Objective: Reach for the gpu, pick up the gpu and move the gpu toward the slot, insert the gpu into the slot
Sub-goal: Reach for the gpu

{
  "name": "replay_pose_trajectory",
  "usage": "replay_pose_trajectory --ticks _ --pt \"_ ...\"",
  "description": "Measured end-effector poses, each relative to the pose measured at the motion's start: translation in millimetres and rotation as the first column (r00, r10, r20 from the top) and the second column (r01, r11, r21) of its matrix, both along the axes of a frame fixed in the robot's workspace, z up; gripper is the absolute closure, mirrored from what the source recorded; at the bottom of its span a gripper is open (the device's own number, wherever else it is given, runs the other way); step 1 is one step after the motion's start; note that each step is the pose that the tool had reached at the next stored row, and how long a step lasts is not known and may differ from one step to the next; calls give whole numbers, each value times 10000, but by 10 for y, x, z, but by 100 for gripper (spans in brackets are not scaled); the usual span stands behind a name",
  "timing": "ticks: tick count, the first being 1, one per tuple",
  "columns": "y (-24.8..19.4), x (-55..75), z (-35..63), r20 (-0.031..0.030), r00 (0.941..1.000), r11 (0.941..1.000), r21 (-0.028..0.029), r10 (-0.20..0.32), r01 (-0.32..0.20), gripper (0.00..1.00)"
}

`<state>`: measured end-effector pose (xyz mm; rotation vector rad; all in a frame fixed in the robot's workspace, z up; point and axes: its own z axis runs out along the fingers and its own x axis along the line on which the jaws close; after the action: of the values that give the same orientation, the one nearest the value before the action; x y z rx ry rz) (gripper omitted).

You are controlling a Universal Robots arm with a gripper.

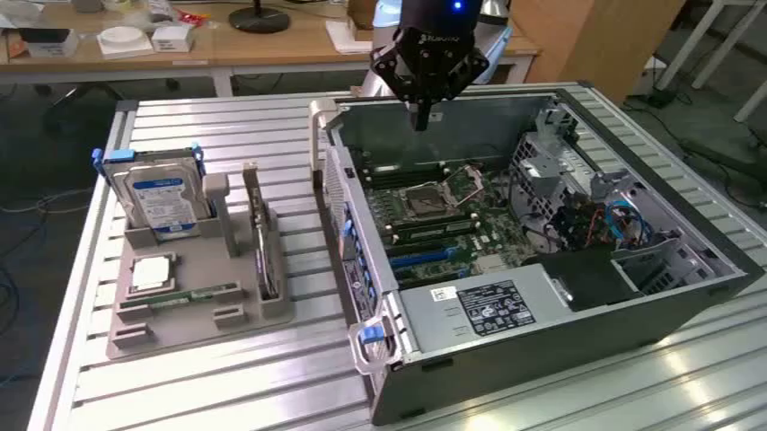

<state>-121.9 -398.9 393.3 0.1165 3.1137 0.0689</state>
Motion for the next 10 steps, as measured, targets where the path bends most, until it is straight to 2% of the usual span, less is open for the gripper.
replay_pose_trajectory --ticks 10 --pt "-1 -28 1 -1 10000 10000 -2 -1 1 90"
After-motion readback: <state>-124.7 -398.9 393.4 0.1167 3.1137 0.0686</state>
